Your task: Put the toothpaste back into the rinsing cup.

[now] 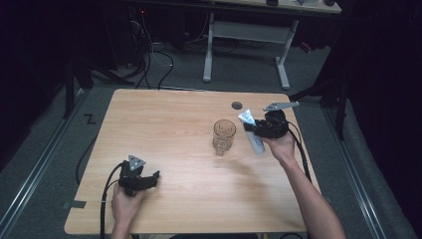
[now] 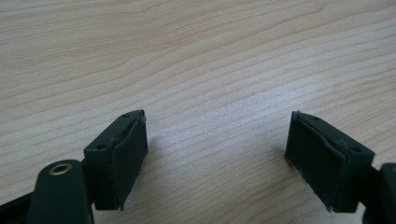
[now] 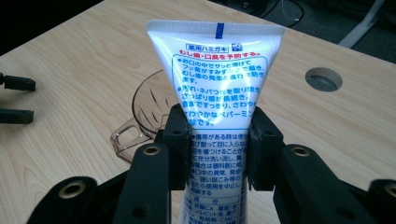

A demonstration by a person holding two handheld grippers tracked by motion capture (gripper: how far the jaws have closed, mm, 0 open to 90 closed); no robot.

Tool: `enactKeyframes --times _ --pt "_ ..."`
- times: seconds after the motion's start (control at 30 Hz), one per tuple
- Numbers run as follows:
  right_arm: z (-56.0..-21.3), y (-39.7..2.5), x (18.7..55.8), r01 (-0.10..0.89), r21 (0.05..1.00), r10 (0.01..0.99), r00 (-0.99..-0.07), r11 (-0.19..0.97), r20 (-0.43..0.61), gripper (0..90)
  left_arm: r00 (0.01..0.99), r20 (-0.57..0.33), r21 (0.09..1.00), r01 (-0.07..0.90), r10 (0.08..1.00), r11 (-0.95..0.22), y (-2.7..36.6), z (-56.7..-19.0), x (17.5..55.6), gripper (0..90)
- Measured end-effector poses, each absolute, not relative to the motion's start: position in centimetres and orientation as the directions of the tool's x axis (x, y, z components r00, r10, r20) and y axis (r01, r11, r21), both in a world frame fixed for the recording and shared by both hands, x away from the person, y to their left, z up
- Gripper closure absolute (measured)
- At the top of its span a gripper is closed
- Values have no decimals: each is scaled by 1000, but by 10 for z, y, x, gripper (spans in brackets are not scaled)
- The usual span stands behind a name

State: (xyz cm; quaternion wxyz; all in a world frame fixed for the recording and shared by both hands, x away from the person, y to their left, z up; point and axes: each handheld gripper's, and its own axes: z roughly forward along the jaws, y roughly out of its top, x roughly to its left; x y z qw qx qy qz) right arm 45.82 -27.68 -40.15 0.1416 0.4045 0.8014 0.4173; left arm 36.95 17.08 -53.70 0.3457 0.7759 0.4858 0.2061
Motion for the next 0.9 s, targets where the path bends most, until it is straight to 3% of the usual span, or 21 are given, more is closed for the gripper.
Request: enactKeyframes --times 0.9 --pt "-377 -243 466 427 858 721 -685 287 100 661 443 -17 737 612 896 -288 171 -537 370 210"
